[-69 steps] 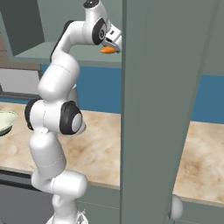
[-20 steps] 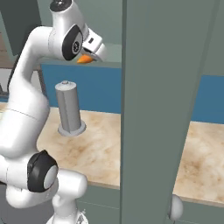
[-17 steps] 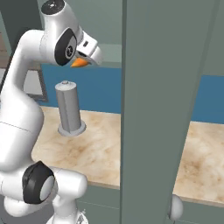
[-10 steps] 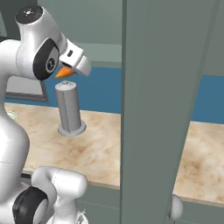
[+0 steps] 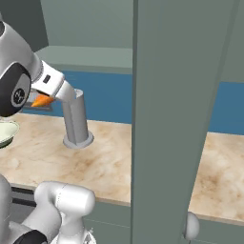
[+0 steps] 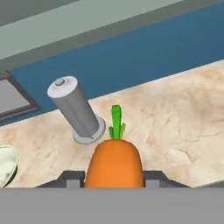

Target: Pick the carrots from the cabinet and place them in one bowl. Pick the garlic from the sink and place it in the other bowl.

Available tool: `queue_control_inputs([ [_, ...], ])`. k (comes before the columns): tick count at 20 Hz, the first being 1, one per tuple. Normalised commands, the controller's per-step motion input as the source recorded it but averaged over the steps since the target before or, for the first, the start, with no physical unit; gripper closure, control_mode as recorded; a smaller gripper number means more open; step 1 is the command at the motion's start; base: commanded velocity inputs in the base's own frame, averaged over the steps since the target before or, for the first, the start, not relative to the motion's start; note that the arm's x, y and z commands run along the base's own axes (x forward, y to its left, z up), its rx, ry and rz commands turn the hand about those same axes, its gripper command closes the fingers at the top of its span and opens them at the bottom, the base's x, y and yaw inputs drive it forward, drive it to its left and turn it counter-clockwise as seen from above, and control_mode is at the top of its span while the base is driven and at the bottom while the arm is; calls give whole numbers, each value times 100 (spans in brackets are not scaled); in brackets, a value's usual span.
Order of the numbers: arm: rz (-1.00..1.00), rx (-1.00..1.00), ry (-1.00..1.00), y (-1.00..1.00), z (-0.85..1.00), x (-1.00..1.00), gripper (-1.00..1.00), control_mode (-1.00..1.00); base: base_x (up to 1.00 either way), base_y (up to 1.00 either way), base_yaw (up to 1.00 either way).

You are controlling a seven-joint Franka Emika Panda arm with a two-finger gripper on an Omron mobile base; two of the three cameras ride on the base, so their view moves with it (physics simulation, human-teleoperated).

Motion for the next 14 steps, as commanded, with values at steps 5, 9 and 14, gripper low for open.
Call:
queue_control_inputs([
  [5, 3, 0, 20, 36, -35, -58, 100, -100, 0, 0, 0],
  [9, 0, 0, 22, 20, -41, -27, 100, -100, 0, 0, 0],
  [14, 0, 0, 27, 0, -70, 0, 100, -100, 0, 0, 0],
])
